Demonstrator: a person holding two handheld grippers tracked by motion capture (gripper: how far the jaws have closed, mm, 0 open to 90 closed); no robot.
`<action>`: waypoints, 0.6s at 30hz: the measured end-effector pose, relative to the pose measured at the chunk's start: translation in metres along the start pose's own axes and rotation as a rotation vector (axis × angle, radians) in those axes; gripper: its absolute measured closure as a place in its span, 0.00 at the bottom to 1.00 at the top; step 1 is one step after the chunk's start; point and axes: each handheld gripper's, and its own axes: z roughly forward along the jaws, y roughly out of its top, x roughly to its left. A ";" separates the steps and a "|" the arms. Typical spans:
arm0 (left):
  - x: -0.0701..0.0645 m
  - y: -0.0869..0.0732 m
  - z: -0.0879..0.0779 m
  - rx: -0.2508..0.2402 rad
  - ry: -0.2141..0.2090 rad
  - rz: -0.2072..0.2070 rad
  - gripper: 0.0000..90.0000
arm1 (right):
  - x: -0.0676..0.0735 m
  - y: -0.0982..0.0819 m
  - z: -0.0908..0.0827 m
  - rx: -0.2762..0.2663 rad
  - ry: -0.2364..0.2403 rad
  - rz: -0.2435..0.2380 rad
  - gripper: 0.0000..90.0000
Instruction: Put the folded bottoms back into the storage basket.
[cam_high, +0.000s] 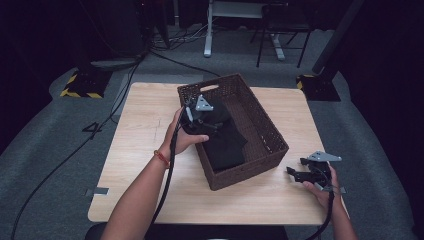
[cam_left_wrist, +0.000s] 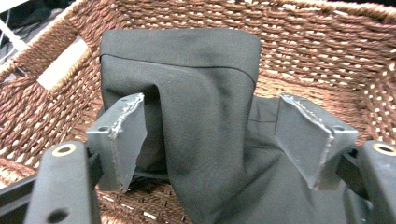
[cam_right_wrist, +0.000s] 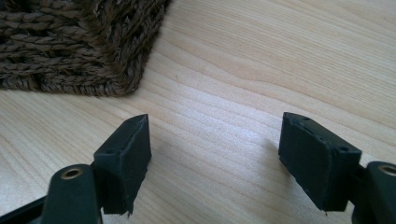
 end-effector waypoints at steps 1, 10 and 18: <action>0.000 0.000 -0.001 0.000 -0.001 0.002 0.27 | 0.000 0.000 0.000 0.000 0.000 0.000 0.29; 0.002 -0.003 -0.018 0.021 0.061 0.054 0.23 | 0.000 0.000 0.000 0.000 -0.001 0.000 0.29; 0.007 -0.011 -0.031 0.015 0.085 0.062 0.21 | 0.000 0.000 0.000 0.000 -0.002 -0.001 0.29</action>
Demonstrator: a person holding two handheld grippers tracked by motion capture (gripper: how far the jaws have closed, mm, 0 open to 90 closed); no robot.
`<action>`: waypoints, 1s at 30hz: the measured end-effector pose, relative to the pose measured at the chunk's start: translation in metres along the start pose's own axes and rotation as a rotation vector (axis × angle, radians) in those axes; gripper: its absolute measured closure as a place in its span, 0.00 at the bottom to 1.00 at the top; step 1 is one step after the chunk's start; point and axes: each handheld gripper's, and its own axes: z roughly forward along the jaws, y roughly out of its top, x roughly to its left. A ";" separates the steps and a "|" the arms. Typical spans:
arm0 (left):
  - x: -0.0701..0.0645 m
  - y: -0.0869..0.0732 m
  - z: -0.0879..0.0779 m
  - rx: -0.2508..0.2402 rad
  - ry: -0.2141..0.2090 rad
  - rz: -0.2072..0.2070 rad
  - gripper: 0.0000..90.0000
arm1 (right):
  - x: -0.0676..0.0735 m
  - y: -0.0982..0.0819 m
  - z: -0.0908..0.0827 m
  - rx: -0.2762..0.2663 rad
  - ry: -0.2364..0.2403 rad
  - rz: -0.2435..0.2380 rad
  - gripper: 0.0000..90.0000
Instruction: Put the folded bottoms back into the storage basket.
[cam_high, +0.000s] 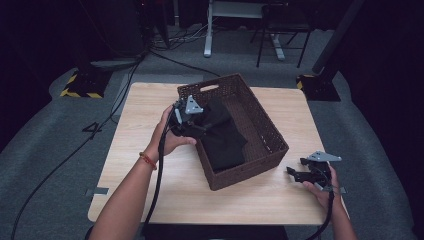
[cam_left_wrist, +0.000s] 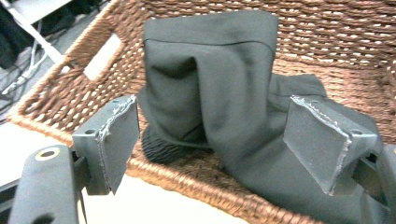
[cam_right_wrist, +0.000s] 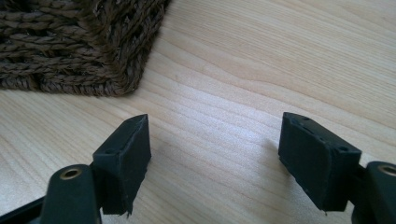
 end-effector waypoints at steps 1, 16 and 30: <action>0.001 -0.001 -0.002 -0.006 0.001 -0.003 0.21 | 0.000 0.000 0.000 0.000 0.000 0.000 0.29; 0.003 -0.021 -0.025 -0.008 0.044 0.043 0.18 | 0.000 0.000 0.000 0.000 -0.001 -0.001 0.29; -0.003 -0.041 -0.053 -0.011 0.075 0.086 0.18 | 0.000 0.000 0.000 0.000 -0.002 -0.003 0.28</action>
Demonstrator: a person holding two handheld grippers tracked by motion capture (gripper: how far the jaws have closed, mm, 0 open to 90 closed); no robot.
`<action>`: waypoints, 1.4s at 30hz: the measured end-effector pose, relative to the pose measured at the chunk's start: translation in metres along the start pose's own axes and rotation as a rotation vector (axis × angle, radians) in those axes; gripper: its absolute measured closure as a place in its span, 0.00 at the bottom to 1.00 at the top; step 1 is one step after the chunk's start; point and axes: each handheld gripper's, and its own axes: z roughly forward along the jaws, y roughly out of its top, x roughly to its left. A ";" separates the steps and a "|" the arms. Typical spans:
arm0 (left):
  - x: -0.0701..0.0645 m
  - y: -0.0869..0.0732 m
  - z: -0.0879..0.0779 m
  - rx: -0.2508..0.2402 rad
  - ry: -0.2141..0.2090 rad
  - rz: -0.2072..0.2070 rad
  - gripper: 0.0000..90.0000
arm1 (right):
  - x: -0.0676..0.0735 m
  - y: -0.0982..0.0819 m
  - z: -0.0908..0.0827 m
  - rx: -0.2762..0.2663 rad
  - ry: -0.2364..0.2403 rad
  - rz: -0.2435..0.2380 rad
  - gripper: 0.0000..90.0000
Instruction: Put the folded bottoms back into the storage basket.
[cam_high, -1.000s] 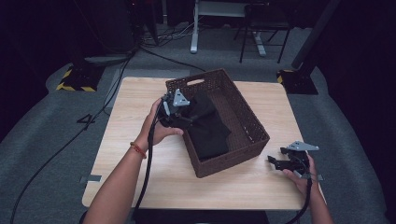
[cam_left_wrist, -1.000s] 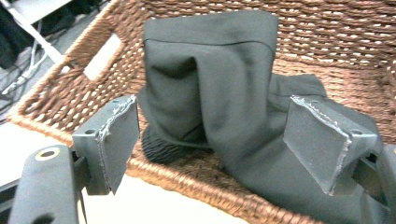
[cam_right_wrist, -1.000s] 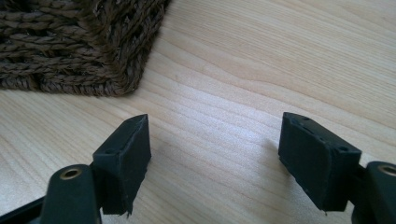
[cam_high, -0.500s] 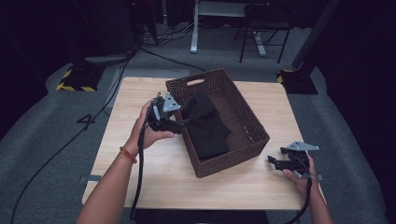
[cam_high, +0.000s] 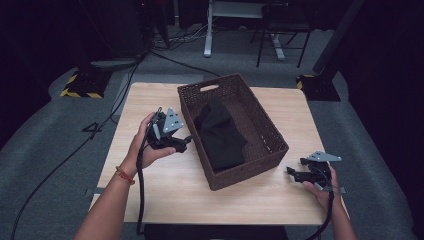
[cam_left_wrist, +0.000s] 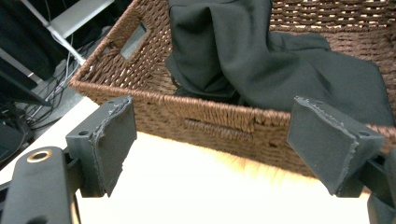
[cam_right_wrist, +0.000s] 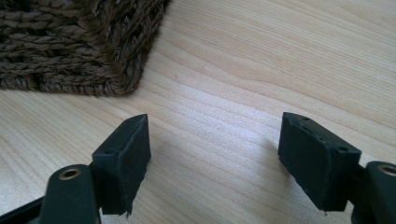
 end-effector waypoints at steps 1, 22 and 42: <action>0.000 -0.002 -0.001 0.002 0.000 0.003 0.18 | 0.000 0.000 0.000 0.000 0.000 0.000 0.28; -0.005 -0.066 -0.002 0.099 0.022 -0.021 0.18 | 0.000 0.000 0.000 0.001 -0.003 0.002 0.28; -0.007 -0.133 0.010 0.222 -0.006 -0.074 0.18 | 0.001 -0.001 -0.001 0.001 -0.006 0.005 0.28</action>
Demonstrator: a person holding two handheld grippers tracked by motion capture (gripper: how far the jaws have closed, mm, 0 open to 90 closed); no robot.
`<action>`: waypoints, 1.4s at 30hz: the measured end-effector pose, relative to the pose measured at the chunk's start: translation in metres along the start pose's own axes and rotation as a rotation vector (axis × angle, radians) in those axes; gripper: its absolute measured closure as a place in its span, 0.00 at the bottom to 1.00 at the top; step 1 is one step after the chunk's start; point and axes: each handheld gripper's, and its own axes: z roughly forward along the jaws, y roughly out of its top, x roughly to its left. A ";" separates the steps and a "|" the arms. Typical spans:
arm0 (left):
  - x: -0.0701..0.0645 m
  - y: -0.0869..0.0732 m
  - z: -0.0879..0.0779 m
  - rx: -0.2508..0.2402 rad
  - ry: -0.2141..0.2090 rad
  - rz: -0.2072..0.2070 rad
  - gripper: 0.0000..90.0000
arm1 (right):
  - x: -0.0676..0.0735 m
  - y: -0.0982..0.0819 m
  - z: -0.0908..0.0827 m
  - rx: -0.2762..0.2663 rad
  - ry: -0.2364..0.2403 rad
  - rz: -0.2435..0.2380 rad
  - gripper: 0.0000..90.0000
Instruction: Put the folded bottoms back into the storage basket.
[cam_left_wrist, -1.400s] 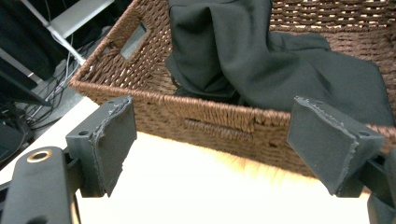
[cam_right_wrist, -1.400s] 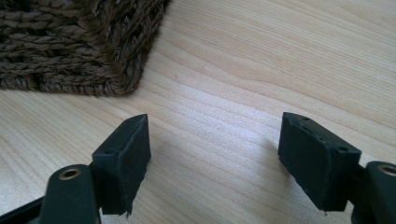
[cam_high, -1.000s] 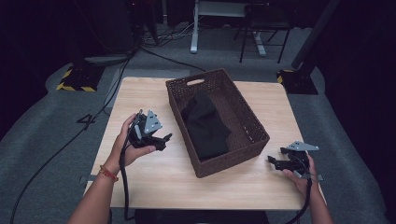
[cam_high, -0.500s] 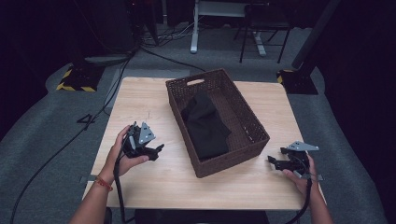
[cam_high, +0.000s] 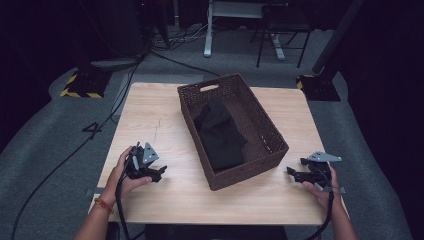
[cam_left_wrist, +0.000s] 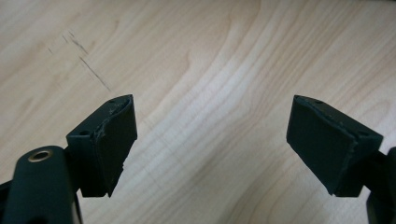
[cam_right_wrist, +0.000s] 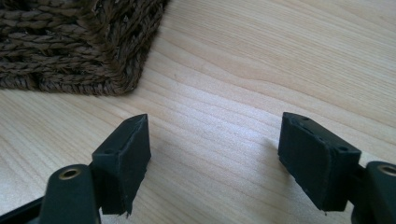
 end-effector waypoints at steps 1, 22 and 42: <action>0.000 -0.005 0.001 0.005 0.001 -0.001 0.18 | 0.000 0.000 0.000 0.001 0.002 0.000 0.28; 0.009 -0.056 0.003 -0.035 -0.105 -0.241 0.18 | 0.000 -0.001 -0.001 0.002 -0.004 0.001 0.28; 0.007 -0.057 0.002 -0.029 -0.087 -0.262 0.17 | 0.001 -0.001 -0.001 0.001 -0.006 -0.001 0.27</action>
